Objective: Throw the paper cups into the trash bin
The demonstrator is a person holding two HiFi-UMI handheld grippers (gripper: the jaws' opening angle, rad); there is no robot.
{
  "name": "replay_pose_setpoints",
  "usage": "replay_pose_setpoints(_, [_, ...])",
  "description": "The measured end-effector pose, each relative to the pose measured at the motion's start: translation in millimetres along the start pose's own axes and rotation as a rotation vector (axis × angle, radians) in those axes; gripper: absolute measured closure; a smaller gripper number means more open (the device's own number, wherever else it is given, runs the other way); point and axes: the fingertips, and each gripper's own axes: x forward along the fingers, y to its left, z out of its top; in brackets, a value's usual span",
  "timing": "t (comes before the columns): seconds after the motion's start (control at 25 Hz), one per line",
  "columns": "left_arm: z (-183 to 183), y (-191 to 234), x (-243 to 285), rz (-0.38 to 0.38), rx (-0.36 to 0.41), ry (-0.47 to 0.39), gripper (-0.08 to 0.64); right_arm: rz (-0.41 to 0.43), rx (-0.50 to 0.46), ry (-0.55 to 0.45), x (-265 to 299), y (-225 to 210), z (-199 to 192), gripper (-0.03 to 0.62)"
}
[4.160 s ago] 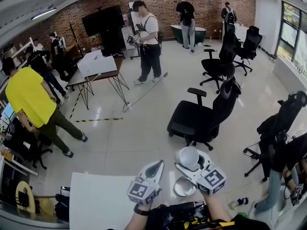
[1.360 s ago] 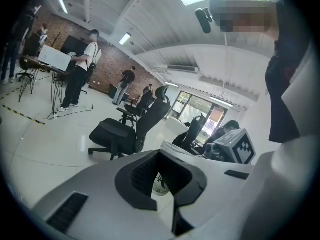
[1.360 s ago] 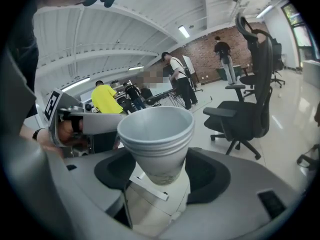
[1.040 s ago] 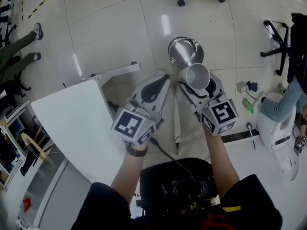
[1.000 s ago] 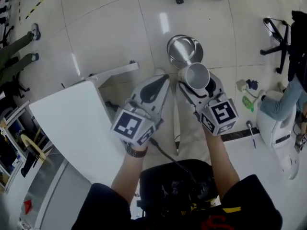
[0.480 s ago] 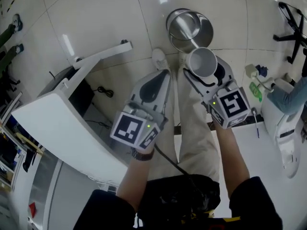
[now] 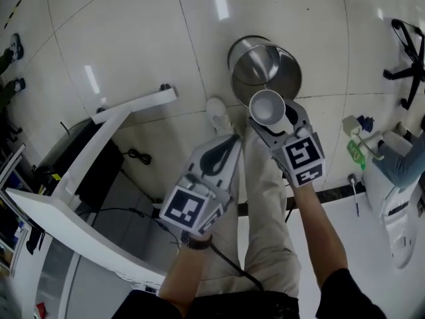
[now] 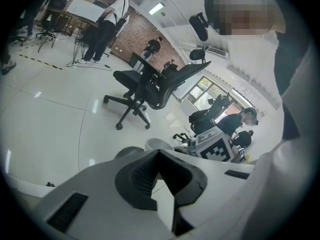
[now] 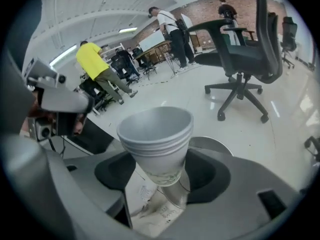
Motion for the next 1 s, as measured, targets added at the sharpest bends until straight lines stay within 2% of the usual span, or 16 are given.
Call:
replay_pose_setpoints(0.16, [-8, 16, 7, 0.012, -0.01, 0.015, 0.546, -0.031, -0.099, 0.137, 50, -34, -38, 0.275])
replay_pose_setpoints(0.24, [-12, 23, 12, 0.015, -0.018, 0.016, 0.546, -0.002, -0.141, 0.212, 80, -46, -59, 0.275])
replay_pose_setpoints(0.36, [-21, 29, 17, 0.023, -0.028, 0.026, 0.546, 0.067, -0.152, 0.29, 121, -57, -84, 0.273])
replay_pose_setpoints(0.48, [-31, 36, 22, 0.037, -0.082, 0.047, 0.546, 0.087, -0.205, 0.419, 153, -73, -120, 0.27])
replay_pose_setpoints(0.56, [-35, 44, 26, 0.03, -0.105, 0.059, 0.546, 0.095, -0.284, 0.503, 174, -80, -137, 0.27])
replay_pose_setpoints(0.68, [-43, 56, 34, 0.022, -0.098, 0.065, 0.546, 0.088, -0.432, 0.608, 196, -91, -153, 0.268])
replay_pose_setpoints(0.76, [-48, 65, 38, 0.036, -0.107, 0.062, 0.546, 0.084, -0.507, 0.646, 205, -95, -159, 0.267])
replay_pose_setpoints(0.88, [-56, 77, 42, 0.046, -0.105, 0.071, 0.546, 0.133, -0.631, 0.696, 216, -84, -183, 0.265])
replay_pose_setpoints(1.0, [-55, 91, 49, 0.054, -0.105, 0.048, 0.546, 0.148, -0.761, 0.707, 231, -87, -191, 0.264])
